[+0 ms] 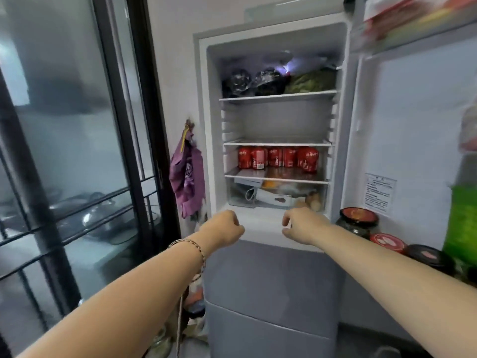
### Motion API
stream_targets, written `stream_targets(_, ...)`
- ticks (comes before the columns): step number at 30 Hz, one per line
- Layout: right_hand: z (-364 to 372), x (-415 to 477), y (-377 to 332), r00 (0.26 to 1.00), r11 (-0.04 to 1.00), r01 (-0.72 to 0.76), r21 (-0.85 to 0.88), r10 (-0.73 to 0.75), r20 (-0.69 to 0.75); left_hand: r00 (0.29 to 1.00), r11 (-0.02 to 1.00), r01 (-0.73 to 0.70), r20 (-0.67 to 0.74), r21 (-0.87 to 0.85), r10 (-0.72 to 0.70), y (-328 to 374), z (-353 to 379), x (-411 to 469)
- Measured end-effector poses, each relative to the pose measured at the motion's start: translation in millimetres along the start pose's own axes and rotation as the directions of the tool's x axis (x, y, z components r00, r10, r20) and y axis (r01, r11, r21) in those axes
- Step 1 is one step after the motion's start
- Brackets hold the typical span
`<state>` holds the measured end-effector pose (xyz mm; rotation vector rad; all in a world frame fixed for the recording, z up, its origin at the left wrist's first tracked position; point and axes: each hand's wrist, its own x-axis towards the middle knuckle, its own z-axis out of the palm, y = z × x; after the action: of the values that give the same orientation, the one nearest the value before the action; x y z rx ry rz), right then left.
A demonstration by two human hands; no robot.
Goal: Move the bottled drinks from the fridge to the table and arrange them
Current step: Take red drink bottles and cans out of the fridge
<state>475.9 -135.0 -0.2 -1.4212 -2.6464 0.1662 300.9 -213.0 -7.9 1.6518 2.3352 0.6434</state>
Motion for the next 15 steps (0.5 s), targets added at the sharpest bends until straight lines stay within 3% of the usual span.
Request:
stream_targets(4, -1, 74, 23, 0.972, 0.967, -0.158, 0.201, 0.188, -0.139, 0.994, 0.994, -0.097, -0.055, -0.052, 0.095, 10, 19, 93)
stream_targets(7, 8, 128, 35, 0.934, 0.900, -0.190, 0.392, 0.289, -0.212, 0.988, 0.983, -0.123, -0.106, -0.138, 0.109, 12, 34, 152)
stream_targets(11, 21, 212, 49, 0.906, 0.843, -0.124, 0.524, 0.311, -0.286, 0.975, 0.949, -0.139, -0.209, -0.284, 0.080, 7, 53, 237)
stream_targets(15, 25, 298, 64, 0.930, 0.832, -0.058, 0.552, 0.246, -0.273, 0.973, 0.904, -0.118, -0.231, -0.411, 0.022, 8, 59, 322)
